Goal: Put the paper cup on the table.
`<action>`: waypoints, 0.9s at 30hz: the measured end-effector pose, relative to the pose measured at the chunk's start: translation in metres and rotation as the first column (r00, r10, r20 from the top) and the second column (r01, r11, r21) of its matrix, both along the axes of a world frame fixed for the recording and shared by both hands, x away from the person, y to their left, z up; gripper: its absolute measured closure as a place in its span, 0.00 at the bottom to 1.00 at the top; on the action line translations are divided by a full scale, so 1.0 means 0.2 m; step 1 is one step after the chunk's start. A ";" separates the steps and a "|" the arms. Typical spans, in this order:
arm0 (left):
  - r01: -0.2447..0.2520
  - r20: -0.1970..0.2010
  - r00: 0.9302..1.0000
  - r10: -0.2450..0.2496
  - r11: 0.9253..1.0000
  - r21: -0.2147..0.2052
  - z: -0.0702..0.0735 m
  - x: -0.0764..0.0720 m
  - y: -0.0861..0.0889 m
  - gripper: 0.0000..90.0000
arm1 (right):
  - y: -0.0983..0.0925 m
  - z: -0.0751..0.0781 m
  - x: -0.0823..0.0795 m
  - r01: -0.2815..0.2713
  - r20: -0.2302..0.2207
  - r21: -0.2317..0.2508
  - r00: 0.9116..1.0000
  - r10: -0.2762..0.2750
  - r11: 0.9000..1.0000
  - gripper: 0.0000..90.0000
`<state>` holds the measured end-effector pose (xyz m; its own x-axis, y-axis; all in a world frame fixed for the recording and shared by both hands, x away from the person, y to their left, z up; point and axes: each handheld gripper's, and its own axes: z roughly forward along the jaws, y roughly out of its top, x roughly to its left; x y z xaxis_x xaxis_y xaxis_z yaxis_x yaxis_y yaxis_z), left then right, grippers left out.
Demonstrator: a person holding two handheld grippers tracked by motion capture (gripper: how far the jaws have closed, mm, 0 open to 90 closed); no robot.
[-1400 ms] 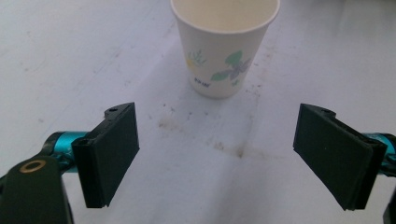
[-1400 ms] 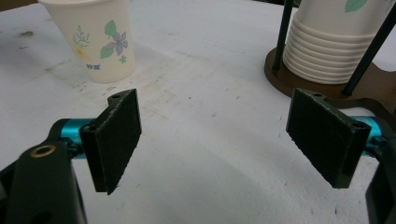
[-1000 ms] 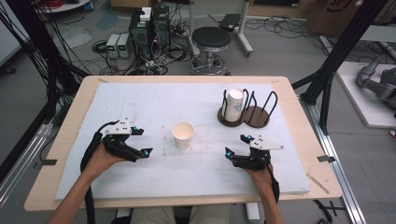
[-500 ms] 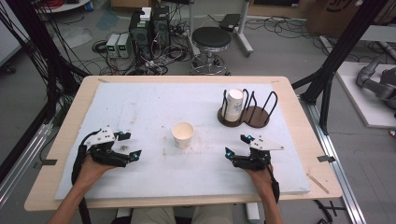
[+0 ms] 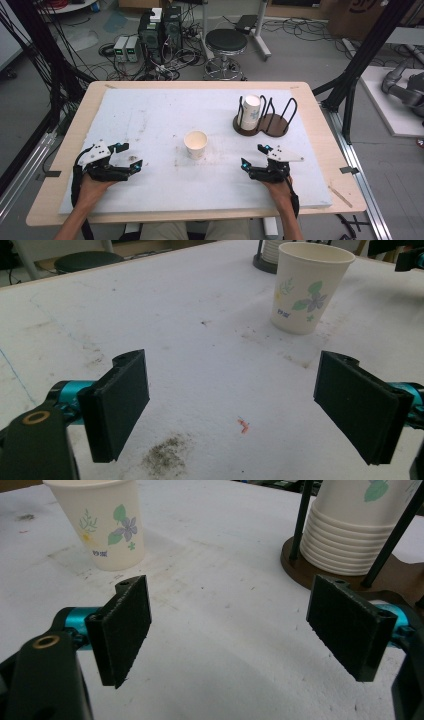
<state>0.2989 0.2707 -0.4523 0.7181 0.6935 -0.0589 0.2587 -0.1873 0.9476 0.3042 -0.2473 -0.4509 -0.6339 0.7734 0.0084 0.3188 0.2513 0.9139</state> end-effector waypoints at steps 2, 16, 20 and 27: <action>-0.008 0.011 1.000 0.007 1.000 0.005 0.00 0.00 0.00 0.16 | 0.00 0.00 0.00 0.000 0.000 0.001 1.000 0.000 1.000 0.20; -0.015 0.018 1.000 0.015 1.000 -0.001 -0.04 -0.01 0.02 0.17 | 0.00 0.00 0.00 0.001 -0.005 -0.005 1.000 -0.001 1.000 0.20; -0.016 0.022 1.000 0.016 1.000 -0.001 -0.04 -0.01 0.01 0.17 | 0.00 0.00 0.01 0.001 -0.011 -0.009 1.000 -0.001 1.000 0.20; -0.015 0.031 0.999 0.015 1.000 -0.016 -0.04 -0.02 0.02 0.16 | 0.01 0.00 0.00 -0.003 0.001 -0.014 1.000 0.003 1.000 0.20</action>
<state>0.2950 0.2753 -0.4597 0.7092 0.7034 -0.0482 0.2319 -0.1682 0.9581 0.3040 -0.2463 -0.4510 -0.6361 0.7716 -0.0030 0.3170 0.2649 0.9107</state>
